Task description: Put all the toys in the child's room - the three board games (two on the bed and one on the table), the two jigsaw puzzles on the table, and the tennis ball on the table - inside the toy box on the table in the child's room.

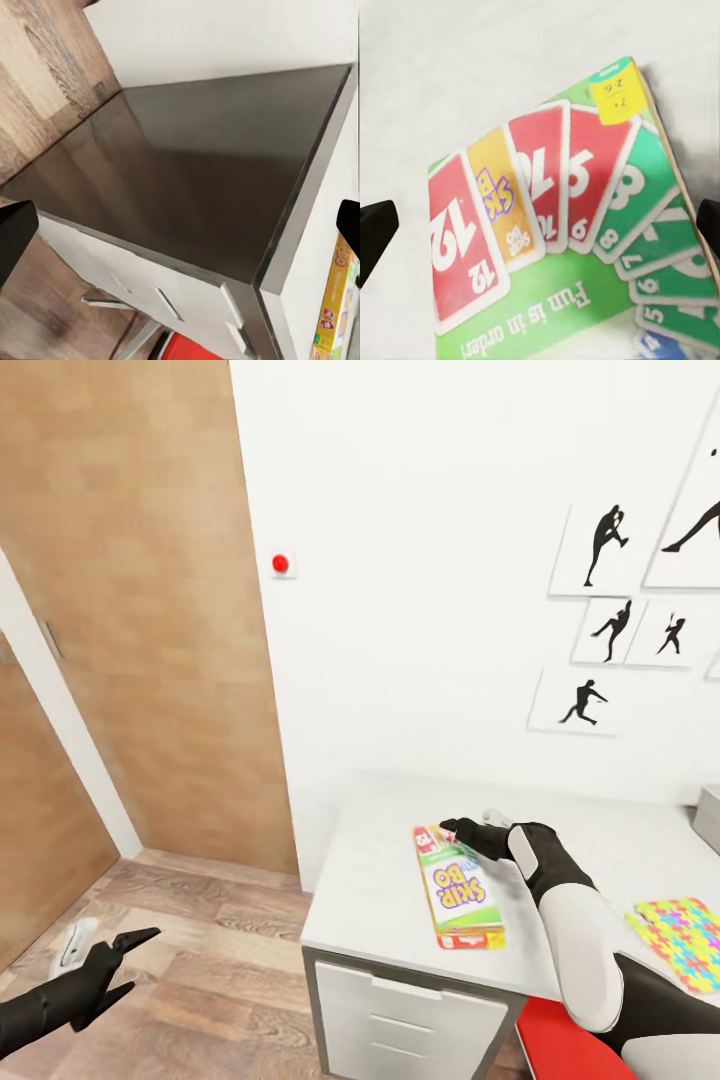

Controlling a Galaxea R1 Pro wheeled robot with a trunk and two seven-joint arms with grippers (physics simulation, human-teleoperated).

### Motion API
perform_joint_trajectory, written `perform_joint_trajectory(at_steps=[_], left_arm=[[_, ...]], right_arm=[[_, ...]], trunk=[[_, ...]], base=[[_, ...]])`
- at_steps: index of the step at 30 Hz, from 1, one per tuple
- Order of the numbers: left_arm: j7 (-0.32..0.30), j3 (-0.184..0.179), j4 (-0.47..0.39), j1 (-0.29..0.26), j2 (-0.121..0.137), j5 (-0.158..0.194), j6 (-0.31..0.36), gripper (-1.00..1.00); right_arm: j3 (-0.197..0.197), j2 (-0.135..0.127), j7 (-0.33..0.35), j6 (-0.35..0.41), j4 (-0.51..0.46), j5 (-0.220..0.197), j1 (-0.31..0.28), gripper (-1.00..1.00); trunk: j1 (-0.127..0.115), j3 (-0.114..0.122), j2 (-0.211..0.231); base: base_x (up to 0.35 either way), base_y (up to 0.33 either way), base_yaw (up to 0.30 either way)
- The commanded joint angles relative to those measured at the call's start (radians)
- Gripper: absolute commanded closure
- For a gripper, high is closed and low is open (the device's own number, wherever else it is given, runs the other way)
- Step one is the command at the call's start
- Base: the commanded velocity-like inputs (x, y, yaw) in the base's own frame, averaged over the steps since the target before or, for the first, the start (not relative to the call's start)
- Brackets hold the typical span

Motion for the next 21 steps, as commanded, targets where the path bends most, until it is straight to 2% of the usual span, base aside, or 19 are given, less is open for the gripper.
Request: perform_joint_trajectory(at_steps=[1, 7, 9, 10, 11, 15, 21], left_arm=[[0.01, 0.001, 0.0, -0.001, 0.0, 0.01, 0.0, -1.0], [0.01, -0.003, 0.0, -0.001, -0.002, 0.011, -0.012, -1.0], [0.009, -0.016, 0.0, 0.001, -0.012, 0.012, -0.011, -1.0], [0.01, -0.034, 0.0, 0.003, -0.027, 0.01, -0.013, -1.0], [0.012, -0.048, 0.0, 0.005, -0.04, 0.0, -0.014, -1.0], [0.01, -0.065, 0.0, 0.007, -0.057, -0.056, -0.015, -1.0], [0.009, -0.069, 0.0, 0.008, -0.063, -0.078, -0.015, -1.0]], right_arm=[[-0.005, 0.0, 0.004, 0.006, -0.001, 0.0, -0.001, -1.0], [-0.005, 0.0, 0.004, 0.006, -0.001, 0.0, -0.001, -1.0], [-0.005, 0.0, 0.004, 0.006, -0.002, 0.0, -0.001, -1.0], [-0.005, -0.001, 0.004, 0.006, -0.005, 0.0, 0.0, -1.0], [-0.005, -0.002, 0.004, 0.007, -0.008, 0.0, 0.0, -1.0], [-0.005, -0.009, 0.004, 0.007, -0.012, 0.0, 0.0, -1.0], [-0.005, -0.018, 0.004, 0.007, -0.014, 0.0, 0.0, -1.0]], trunk=[[0.0, 0.0, -0.001], [0.0, 0.006, -0.001], [0.0, 0.007, -0.001], [0.0, 0.007, -0.001], [0.0, 0.008, -0.001], [0.0, 0.008, -0.001], [0.0, 0.008, -0.001]], base=[[0.0, 0.0, 0.239], [0.0, 0.0, 0.224], [0.0, 0.0, 0.113], [0.0, 0.0, 0.064], [0.0, 0.0, 0.041], [-0.035, -0.012, 0.02], [-0.204, -0.09, 0.005]])
